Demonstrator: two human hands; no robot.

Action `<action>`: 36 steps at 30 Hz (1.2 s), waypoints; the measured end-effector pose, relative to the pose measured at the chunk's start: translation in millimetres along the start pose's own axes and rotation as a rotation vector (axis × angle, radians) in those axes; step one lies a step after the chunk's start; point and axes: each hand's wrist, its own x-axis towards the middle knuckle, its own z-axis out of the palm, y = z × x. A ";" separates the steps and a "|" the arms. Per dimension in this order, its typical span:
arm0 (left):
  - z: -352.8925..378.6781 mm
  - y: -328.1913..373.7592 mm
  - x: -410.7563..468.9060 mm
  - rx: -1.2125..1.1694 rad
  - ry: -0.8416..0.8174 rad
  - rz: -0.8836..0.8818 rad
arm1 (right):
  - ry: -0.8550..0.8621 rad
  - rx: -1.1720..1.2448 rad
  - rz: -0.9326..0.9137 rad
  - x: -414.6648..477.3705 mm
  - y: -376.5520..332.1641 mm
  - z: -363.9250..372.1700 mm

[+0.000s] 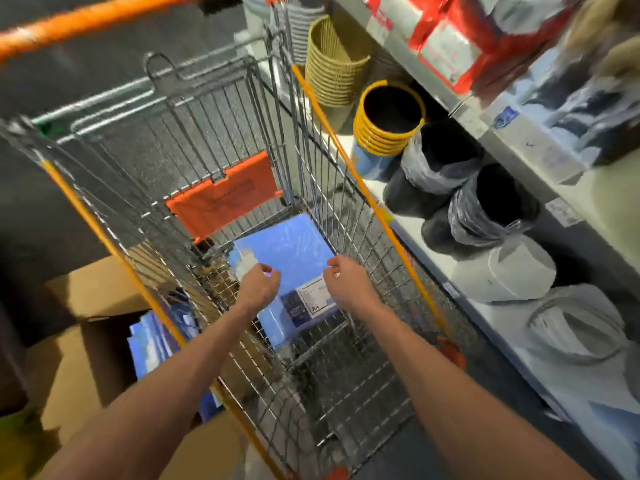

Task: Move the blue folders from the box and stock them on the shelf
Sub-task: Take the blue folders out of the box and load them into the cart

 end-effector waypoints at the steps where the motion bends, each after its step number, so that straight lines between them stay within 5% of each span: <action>1: -3.1 4.8 -12.1 -0.007 0.009 0.038 | 0.011 0.018 -0.019 -12.2 -0.9 -4.1; 10: -42.7 4.8 -215.3 -0.236 0.258 0.379 | 0.012 0.100 -0.291 -157.2 11.9 -5.0; 22: -51.3 -115.2 -384.4 -0.265 0.498 0.305 | -0.187 0.122 -0.511 -292.1 -13.5 81.6; 36: -106.4 -257.9 -379.3 -0.248 0.513 0.068 | -0.353 0.034 -0.402 -297.9 -63.1 228.8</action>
